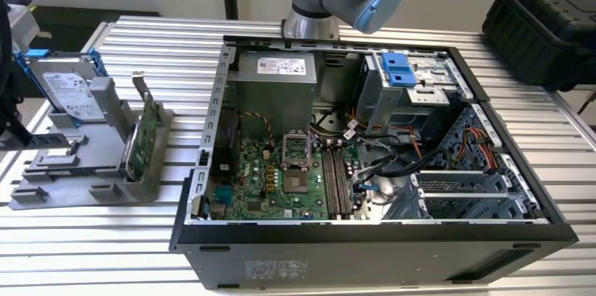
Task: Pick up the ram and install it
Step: 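Pick up the ram and move it above insertion slot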
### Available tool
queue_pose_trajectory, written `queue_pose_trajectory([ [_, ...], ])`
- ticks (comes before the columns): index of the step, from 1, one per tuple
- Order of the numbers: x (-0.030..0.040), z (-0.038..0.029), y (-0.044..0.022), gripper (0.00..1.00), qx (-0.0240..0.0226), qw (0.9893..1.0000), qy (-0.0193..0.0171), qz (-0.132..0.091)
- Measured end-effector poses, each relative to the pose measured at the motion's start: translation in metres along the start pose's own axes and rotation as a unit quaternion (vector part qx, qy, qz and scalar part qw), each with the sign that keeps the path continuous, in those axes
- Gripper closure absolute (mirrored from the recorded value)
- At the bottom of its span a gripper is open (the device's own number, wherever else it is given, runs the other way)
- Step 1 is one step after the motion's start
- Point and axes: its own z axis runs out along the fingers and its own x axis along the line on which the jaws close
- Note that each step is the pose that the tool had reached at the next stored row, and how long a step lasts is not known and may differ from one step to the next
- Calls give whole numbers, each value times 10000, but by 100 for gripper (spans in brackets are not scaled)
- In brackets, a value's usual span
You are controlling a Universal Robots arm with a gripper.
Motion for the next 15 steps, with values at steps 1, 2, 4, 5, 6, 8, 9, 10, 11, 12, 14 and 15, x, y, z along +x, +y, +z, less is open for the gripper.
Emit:
queue_pose_trajectory([
  [1, 0, -8, -2, 100, 0, 10000, 0, 0],
  [2, 0, -15, -3, 100, -1, 10000, 0, 0],
  [4, 0, -30, -6, 100, -2, 10000, 0, 0],
  [5, 0, -36, -8, 100, -2, 10000, 0, 0],
  [6, 0, -44, -9, 100, -2, 10000, 0, 0],
  [8, 0, -61, -12, 100, -3, 10000, -1, 0],
  [9, 0, -69, -14, 100, -3, 10000, 0, 0],
  [10, 0, -76, -16, 100, -4, 10000, 0, 0],
  [11, 0, -83, -17, 100, -4, 10000, 0, 0],
  [12, 0, -91, -18, 100, -5, 10000, 0, 0],
  [14, 0, -108, -22, 100, -5, 10000, -1, 0],
  [15, 0, -115, -24, 100, -6, 10000, -1, 0],
])
